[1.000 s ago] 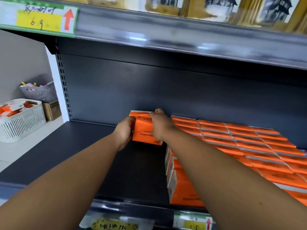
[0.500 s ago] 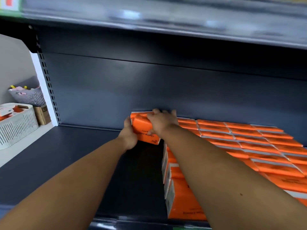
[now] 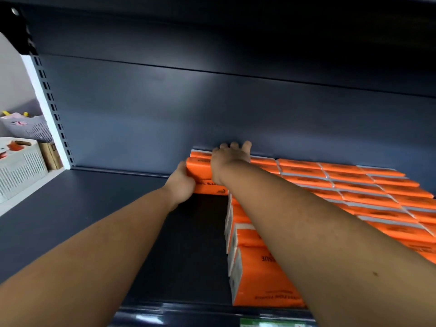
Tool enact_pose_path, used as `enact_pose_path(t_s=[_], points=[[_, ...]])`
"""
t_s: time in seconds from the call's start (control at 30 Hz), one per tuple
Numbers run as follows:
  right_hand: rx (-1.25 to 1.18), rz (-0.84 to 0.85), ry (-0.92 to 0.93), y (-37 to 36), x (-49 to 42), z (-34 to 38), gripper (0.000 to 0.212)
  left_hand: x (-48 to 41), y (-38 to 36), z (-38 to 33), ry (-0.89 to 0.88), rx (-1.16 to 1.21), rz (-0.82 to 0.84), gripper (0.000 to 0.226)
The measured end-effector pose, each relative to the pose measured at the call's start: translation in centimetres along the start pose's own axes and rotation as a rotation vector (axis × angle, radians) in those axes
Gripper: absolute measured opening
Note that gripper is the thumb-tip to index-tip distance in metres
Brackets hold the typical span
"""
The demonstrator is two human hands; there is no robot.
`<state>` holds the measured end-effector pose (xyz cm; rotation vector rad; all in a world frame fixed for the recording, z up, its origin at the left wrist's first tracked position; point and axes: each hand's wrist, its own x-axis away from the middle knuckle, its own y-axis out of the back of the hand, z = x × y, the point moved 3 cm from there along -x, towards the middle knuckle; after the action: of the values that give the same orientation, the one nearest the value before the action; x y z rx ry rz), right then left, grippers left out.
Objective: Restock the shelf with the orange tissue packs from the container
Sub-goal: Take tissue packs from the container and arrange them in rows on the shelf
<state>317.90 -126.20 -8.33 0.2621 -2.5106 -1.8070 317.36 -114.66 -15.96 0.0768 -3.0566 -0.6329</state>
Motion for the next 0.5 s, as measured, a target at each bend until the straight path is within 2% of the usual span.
enact_pose_path(t_s=[0.17,0.33,0.5], points=[[-0.038,-0.062,0.01,-0.3,0.3,0.2,0.062,0.2,-0.5,-0.3,-0.041,0.054,0.053,0.055],[-0.126,-0.068,-0.019,-0.4,0.9,-0.2,0.062,0.6,0.1,-0.9,0.001,0.044,-0.106,0.045],[-0.243,-0.025,-0.058,-0.6,1.0,-0.6,0.064,1.0,-0.2,-1.3,0.0,0.083,0.052,0.043]])
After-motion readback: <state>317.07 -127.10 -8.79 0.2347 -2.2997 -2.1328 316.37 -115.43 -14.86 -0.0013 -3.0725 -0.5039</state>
